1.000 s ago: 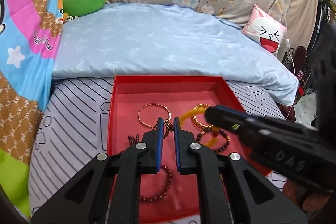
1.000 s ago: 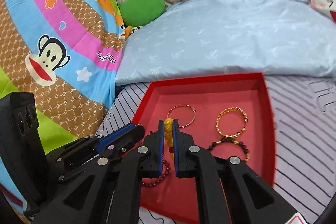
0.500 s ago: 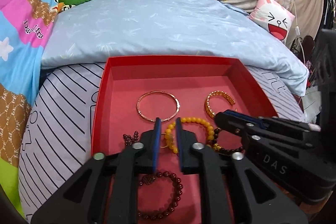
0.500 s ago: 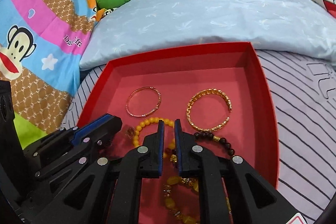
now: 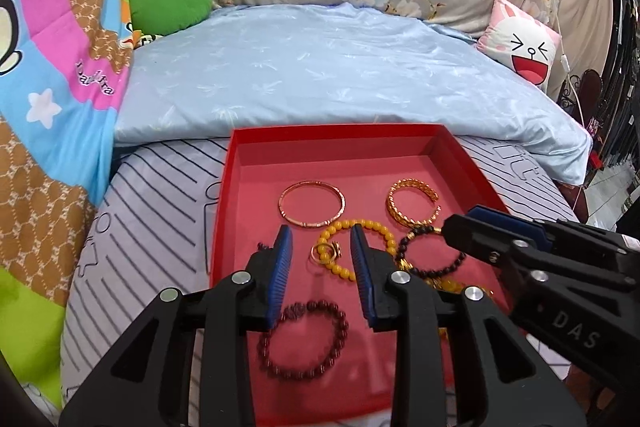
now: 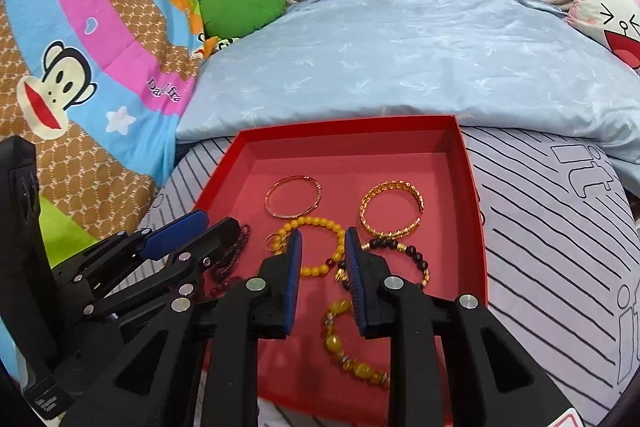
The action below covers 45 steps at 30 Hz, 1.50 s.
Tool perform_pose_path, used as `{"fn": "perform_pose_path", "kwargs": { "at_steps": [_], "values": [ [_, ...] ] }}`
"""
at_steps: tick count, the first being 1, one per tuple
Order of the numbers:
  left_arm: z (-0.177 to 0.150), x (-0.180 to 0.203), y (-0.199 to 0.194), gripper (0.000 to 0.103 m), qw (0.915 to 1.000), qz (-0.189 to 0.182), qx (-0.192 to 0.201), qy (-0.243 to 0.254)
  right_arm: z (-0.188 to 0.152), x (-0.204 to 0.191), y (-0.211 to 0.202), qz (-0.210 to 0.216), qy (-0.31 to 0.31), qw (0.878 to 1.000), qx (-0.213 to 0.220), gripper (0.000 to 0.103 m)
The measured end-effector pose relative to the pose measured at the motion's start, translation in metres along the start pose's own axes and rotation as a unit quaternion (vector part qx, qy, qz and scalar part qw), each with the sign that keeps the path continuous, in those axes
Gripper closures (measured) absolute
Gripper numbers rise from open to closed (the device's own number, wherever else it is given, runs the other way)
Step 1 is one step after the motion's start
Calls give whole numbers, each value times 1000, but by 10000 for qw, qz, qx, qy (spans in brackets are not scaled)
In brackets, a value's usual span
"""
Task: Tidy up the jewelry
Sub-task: 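Open both tools to drop the bracelet and ring into the tray, then move both tools down toward the two gold hoop earrings on the sheet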
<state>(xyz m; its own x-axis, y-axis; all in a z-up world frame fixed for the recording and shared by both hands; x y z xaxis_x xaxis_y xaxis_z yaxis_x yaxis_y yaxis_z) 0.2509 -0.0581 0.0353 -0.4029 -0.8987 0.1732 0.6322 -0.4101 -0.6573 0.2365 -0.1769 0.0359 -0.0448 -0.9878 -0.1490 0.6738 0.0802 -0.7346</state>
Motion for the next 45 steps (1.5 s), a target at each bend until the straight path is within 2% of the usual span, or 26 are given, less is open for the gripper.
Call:
{"fn": "perform_pose_path", "kwargs": {
  "at_steps": [8,19,34,42,45],
  "values": [
    [-22,9,-36,74,9999,102,78,10,-32,-4,-36,-136,-166,9997,92,80],
    [-58,23,-58,74,9998,101,-155,-44,-70,-6,-68,-182,-226,9996,46,80],
    [-109,33,-77,74,9988,127,-444,-142,-117,-1,-83,-257,-269,9991,-222,80],
    [-140,44,-83,74,9977,-60,-661,-123,-140,7,-85,-372,-276,9981,-395,80],
    [-147,53,-84,69,9974,-134,-700,-74,-144,8,-85,-387,-296,9979,-427,80]
  ]
}}
Point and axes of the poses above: each gripper's, at about its wrist camera, not at the fingertips, and y roughly the way its jaws point, x to its right, z to its top, the point moved 4 cm from there along y, roughly the way its jaws point, and after that the axes turned 8 degrees about -z, right-handed, at the moved point
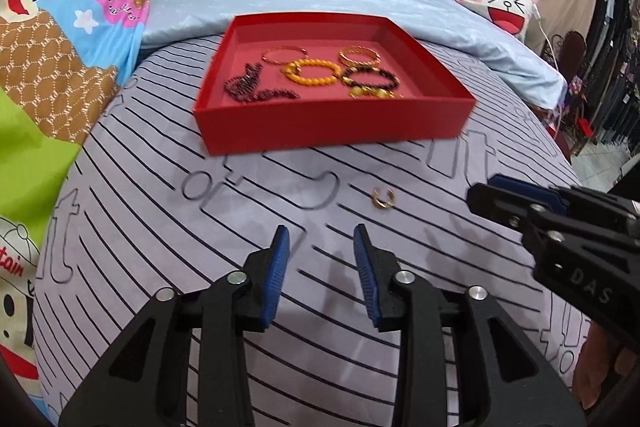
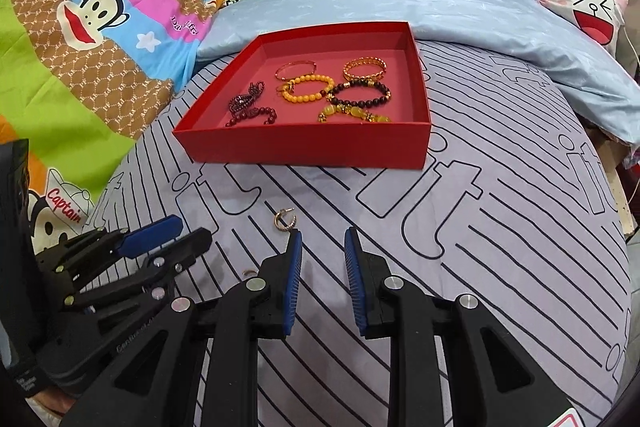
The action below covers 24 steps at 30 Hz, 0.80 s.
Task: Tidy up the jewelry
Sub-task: 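Move both tools down toward the two gold hoop earrings on the sheet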
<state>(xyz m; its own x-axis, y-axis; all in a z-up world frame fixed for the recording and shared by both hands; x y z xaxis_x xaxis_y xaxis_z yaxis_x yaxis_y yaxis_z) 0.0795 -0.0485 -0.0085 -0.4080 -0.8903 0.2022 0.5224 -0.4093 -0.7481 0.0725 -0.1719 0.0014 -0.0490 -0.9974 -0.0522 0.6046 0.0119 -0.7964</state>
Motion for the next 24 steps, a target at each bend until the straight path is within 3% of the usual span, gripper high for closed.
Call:
{"fn": "perform_pose_path", "kwargs": {
  "at_steps": [11,24],
  "values": [
    [-16,20,21,69,9995,-119,-299,65,-15,-3,10,-1,-19,9999,-156,80],
    [-17,21,24,69,9997,-103,-192,74,-18,8,14,-41,117,9997,-197,80]
  ]
}}
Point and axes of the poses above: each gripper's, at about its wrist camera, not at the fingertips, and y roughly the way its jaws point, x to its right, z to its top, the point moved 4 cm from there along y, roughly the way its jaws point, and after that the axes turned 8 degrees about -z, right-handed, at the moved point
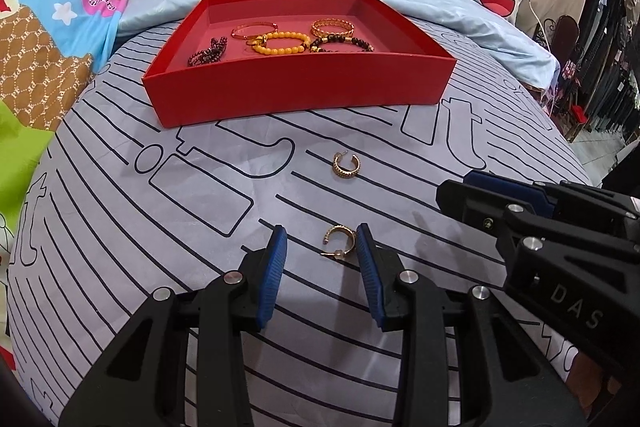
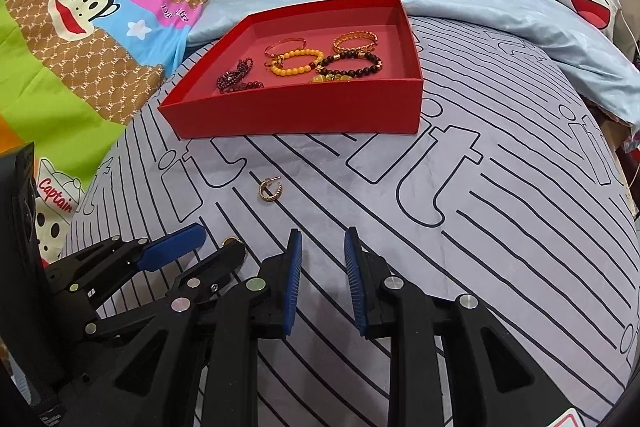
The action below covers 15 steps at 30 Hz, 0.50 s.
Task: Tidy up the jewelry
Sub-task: 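Move both tools down toward the two gold hoop earrings on the sheet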
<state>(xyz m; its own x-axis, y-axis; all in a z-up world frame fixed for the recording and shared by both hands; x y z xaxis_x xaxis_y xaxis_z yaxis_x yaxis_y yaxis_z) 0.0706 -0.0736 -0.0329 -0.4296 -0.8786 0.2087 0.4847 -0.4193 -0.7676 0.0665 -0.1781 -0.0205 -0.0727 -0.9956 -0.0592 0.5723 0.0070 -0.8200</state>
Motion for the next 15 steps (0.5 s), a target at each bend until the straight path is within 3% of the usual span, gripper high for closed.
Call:
{"fn": "perform_pose_path", "kwargs": {
  "at_steps": [15],
  "values": [
    [-1,3,0,68,10000,10,31,39,0,8,-3,-25,95,9999,34,80]
  ]
}}
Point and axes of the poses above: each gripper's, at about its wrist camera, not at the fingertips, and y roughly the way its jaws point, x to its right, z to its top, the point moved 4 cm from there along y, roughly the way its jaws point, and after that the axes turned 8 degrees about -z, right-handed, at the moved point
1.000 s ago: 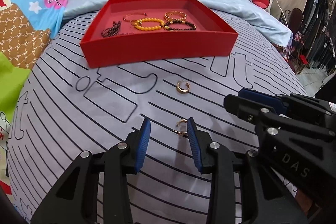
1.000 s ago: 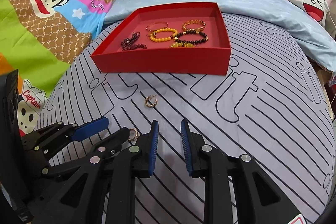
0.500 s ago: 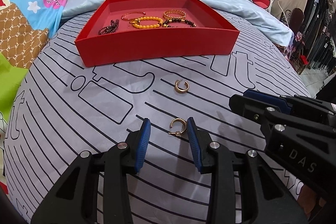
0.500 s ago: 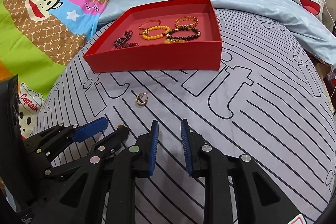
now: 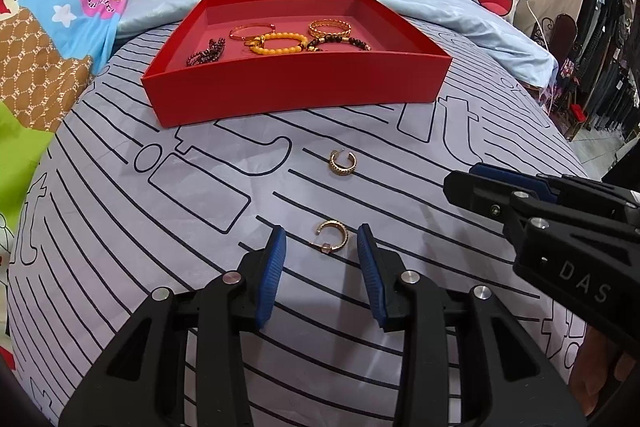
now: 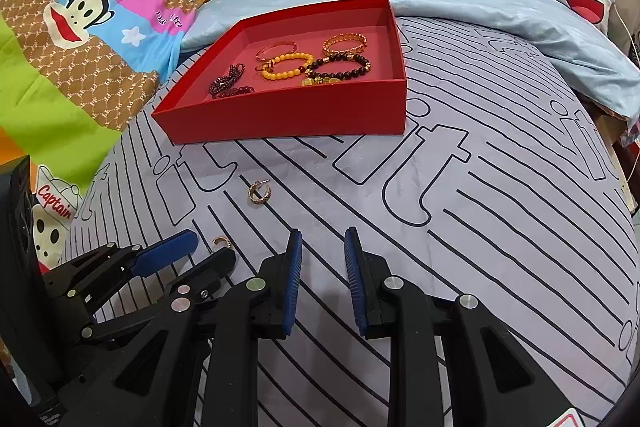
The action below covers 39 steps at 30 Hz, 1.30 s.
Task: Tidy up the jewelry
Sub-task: 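Move both tools down toward the two gold hoop earrings on the sheet, then grasp one gold hoop earring with the left tool while the right tool grasps the other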
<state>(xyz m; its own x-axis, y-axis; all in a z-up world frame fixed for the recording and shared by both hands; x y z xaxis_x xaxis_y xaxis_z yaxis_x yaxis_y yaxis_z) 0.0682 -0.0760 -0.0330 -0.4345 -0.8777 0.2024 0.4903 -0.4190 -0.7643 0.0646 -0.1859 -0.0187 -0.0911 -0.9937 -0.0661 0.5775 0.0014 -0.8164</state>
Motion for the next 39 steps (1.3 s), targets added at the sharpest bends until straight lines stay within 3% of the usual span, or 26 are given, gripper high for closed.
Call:
{"fn": "perform_pose_path", "kwargs": {
  "at_steps": [6,8,10,23,39],
  "values": [
    [-2,3,2,70,9995,199,84,232,-1,-3,0,31,-33,10000,-28,80],
    [-3,1,1,82,9992,272,102,276,-1,-6,1,50,-58,10000,-32,80],
    [-3,-4,0,86,9993,277,116,231,0,-10,3,61,-101,9999,-33,80],
    [2,-38,-6,86,9987,462,185,-85,14,-47,29,177,-484,9987,-50,80],
    [7,-44,-3,86,9987,439,225,-142,22,-61,47,-56,-696,9976,36,81]
  ]
}}
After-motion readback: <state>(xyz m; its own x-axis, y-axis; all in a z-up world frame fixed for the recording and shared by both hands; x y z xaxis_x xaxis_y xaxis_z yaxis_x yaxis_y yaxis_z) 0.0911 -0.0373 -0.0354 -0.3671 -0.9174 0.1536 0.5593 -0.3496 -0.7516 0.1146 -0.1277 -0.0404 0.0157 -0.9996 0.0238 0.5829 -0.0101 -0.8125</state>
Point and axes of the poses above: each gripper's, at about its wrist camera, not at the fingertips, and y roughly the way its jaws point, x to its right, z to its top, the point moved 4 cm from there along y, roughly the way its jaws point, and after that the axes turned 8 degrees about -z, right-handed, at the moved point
